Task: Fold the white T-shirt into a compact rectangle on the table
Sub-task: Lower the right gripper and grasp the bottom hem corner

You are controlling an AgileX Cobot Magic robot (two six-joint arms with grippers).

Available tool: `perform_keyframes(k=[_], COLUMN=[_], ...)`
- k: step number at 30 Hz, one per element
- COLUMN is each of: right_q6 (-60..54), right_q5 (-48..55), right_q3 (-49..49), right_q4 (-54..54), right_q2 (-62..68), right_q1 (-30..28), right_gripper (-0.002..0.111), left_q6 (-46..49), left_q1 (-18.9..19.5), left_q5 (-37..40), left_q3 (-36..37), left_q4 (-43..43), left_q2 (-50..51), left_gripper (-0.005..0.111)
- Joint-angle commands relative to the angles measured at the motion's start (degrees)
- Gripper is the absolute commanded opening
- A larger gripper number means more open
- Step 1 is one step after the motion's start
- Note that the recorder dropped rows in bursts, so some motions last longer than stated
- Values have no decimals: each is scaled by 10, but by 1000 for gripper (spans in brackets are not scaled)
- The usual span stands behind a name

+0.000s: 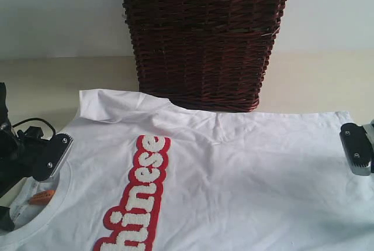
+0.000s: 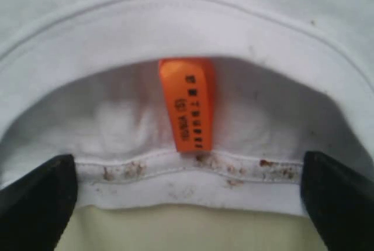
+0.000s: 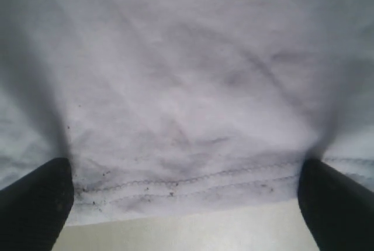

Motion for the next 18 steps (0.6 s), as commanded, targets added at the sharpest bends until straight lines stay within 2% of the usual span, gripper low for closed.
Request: perform_keyframes(k=[1, 18], right_q6=[-4, -7], right_q5=[-3, -9], right_q3=[1, 1], right_q4=[20, 57], right_q2=[8, 8], right_q1=[2, 2], right_gripper=[105, 105], left_q6=[-1, -1], left_q1=[1, 1], left_q5=[5, 5], left_q3=[7, 7], left_q4=[11, 11], left_q2=[17, 17], left_gripper=[105, 105])
